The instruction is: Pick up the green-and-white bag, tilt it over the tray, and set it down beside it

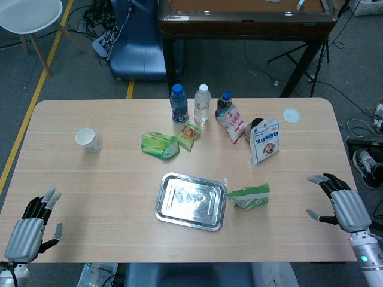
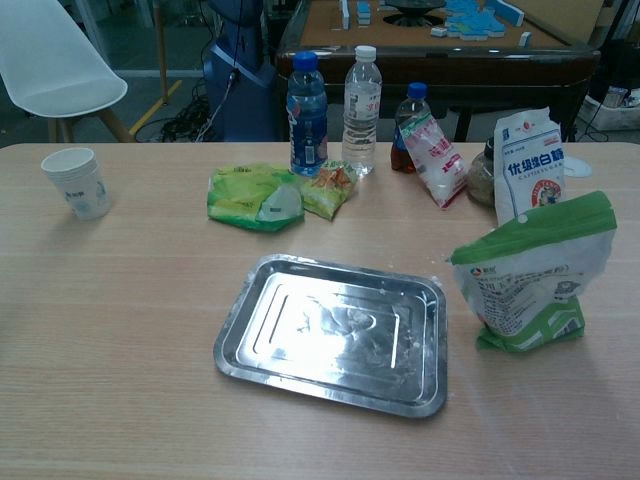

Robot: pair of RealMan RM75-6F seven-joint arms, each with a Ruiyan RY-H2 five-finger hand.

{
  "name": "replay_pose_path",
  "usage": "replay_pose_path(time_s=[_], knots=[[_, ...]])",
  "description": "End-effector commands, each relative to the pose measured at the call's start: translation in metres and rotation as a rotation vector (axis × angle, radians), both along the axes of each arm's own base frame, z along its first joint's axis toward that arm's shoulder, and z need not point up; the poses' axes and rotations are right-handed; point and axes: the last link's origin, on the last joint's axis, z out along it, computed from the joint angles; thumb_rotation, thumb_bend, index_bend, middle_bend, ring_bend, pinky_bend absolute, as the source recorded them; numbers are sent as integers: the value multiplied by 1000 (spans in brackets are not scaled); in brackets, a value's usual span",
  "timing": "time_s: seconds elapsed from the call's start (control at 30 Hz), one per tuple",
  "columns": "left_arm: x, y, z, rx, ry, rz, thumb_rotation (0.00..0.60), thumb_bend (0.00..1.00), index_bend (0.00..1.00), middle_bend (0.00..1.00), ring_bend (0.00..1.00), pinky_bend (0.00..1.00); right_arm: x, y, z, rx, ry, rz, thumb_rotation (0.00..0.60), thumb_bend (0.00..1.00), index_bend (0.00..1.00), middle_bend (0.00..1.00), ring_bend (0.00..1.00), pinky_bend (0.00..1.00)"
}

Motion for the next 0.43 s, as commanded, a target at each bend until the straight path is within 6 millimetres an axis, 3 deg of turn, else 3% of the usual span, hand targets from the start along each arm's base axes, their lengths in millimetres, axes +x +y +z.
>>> replay_pose_path(time_s=[0.03,0.43], knots=[[1,1,0,4,-3,-3,600,475,14,0,57,21,2,3,3,-11,-7,8,600,44,234,235,142,224],[4,4,-1,18,-14,-20,600,475,14,0,57,21,13,10,2,-30,-39,93,600,44,234,235,141,222]])
